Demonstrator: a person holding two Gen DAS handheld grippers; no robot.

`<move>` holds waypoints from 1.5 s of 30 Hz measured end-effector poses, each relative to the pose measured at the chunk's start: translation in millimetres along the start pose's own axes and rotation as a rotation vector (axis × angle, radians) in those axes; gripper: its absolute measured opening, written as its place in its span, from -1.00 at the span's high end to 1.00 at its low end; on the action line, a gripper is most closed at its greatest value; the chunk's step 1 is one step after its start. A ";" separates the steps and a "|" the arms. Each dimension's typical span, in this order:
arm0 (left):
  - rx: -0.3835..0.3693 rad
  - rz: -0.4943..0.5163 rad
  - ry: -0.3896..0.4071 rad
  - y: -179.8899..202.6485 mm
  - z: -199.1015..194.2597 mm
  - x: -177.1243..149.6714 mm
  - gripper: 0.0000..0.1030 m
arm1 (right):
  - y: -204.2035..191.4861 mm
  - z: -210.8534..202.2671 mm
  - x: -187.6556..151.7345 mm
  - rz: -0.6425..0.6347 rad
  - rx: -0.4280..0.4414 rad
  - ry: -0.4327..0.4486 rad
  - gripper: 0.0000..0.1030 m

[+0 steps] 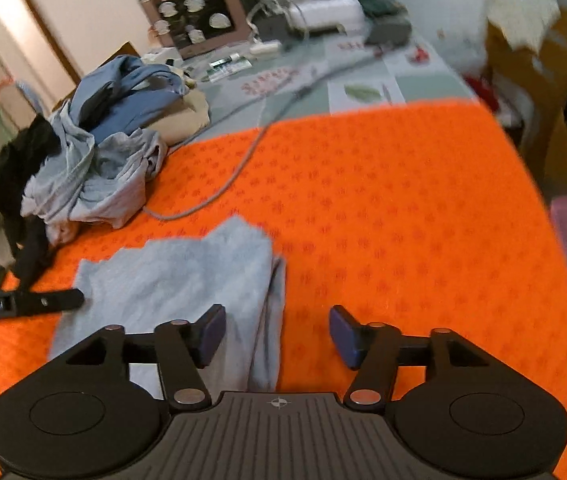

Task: Fold clothes
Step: 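Fold the held leg ends over the bundle with both grippers, then grasp the folded grey bundle with both grippers and lift it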

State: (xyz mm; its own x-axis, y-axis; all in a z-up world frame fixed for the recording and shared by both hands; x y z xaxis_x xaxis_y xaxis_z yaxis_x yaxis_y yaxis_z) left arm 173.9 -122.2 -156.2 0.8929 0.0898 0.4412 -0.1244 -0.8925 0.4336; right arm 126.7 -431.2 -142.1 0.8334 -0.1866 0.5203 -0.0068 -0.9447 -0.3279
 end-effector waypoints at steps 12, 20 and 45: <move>-0.034 0.017 0.004 7.1 9.7 -15.9 -0.03 | -13.0 33.8 -22.6 0.069 0.119 -0.053 -0.11; -0.025 0.076 0.017 26.1 -1.0 -13.4 0.70 | -17.8 6.7 -23.7 0.186 0.162 0.010 0.67; -0.080 0.199 -0.104 57.9 -12.5 -56.2 0.26 | -4.2 -107.9 -122.8 0.133 -0.113 0.065 0.13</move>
State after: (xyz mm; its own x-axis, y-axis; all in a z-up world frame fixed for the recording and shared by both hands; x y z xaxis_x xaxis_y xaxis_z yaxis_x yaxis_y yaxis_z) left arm 111.1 -173.5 -146.1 0.8867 -0.1343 0.4423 -0.3326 -0.8500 0.4086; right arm -35.3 -433.4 -119.6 0.7833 -0.3252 0.5297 -0.1792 -0.9342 -0.3085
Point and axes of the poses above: each gripper's, at about its wrist camera, not at the fingertips, and z roughly the way its jaws point, y to its right, x to its top, the point moved 5 cm from there along z, roughly the way its jaws point
